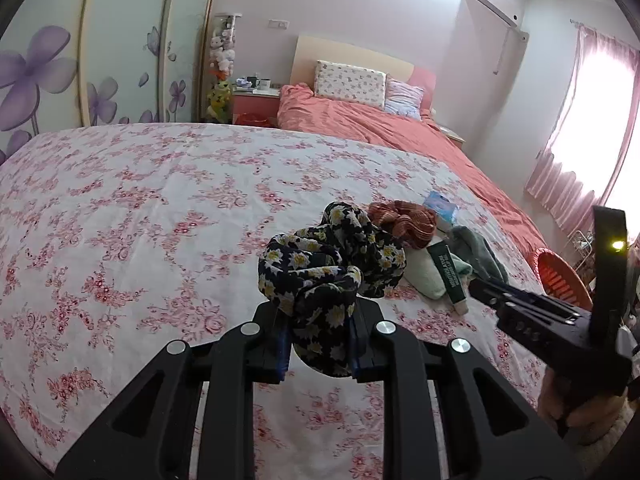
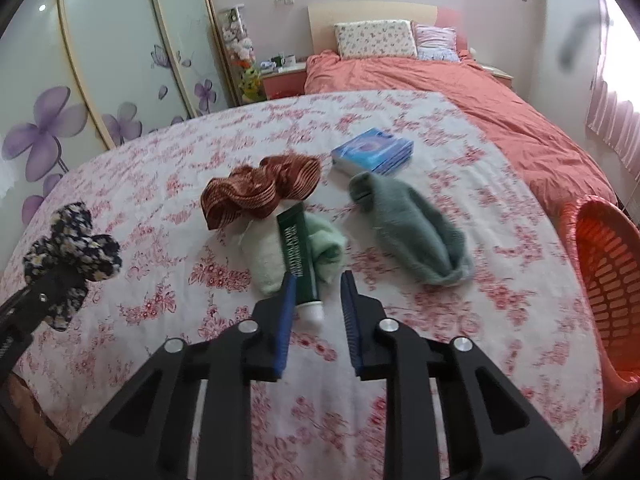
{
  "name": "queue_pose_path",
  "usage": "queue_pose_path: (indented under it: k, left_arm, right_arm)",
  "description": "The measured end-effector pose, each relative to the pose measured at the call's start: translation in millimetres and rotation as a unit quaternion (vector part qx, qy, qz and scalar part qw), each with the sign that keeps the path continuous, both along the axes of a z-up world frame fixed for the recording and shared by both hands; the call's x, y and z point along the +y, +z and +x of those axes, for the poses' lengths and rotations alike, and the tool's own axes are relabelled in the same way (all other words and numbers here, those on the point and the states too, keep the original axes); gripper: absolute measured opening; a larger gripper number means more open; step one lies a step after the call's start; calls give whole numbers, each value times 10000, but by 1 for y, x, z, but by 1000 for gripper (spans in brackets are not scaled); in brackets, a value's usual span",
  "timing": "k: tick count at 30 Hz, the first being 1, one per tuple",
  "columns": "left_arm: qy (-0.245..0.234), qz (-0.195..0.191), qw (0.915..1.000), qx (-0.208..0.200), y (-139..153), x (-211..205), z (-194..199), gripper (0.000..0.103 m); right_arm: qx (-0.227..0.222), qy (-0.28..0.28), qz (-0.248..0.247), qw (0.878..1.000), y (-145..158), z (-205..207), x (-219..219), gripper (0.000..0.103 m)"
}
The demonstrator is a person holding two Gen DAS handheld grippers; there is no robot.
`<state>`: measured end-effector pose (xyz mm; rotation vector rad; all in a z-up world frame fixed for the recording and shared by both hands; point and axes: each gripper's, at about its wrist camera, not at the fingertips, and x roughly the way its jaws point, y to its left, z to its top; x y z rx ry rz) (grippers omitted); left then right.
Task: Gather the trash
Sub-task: 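Grasp the floral black cloth with the left tool while the right tool grasps the green tube, then carry the floral cloth and green tube over the orange basket with both tools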
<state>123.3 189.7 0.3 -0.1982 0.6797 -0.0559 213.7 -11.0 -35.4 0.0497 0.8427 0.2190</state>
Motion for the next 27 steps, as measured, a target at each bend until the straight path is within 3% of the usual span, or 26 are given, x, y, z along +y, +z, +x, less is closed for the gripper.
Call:
queue_pose_path:
  k: [17, 27]
  left_arm:
    - [40, -152, 9998, 102, -6, 8, 4, 21]
    - [-38, -149, 9998, 82, -2, -1, 5, 21]
  right_arm:
    - [400, 161, -157, 9989, -19, 19, 18, 20]
    - [204, 40, 10, 9998, -11, 6, -4, 18]
